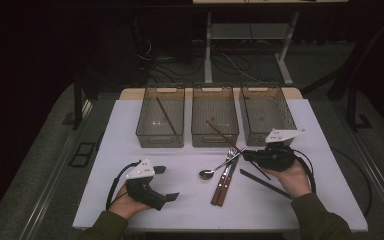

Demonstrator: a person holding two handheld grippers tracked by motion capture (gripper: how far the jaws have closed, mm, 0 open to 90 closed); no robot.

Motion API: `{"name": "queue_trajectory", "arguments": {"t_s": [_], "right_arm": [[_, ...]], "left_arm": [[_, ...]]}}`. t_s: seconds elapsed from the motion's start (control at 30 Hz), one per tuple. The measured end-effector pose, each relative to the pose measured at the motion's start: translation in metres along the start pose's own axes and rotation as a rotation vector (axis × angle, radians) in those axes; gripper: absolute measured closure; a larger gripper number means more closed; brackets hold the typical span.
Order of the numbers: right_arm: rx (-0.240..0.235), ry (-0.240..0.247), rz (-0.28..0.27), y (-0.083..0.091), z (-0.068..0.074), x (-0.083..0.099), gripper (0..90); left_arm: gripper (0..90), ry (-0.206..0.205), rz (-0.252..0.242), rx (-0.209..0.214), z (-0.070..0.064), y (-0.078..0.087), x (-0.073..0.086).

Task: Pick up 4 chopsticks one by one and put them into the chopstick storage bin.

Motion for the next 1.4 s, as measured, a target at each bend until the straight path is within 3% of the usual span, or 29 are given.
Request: {"name": "queue_trajectory", "arguments": {"t_s": [0.3,0.87,1.4], "right_arm": [[0.001,0.002,-0.014,-0.018,0.002,-0.017,84.9],[0.055,-0.028,-0.031,-0.062,0.000,-0.062,84.9],[0.076,-0.059,-0.057,-0.095,-0.010,-0.102,84.9]], "left_arm": [[0.0,0.000,0.001,0.002,0.001,0.000,0.000],[0.0,0.008,0.004,0.002,0.000,0.000,0.000],[0.0,0.011,0.006,0.008,-0.001,-0.001,0.000]]}}
Point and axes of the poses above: each handheld gripper's, and its own axes: y roughly backward along the jaws, x roughly out of its underside, z roughly to its left, the point moved 6 cm from there along -y, roughly forward along the jaws, and after that the axes turned 15 degrees about y, right-handed, at the moved point
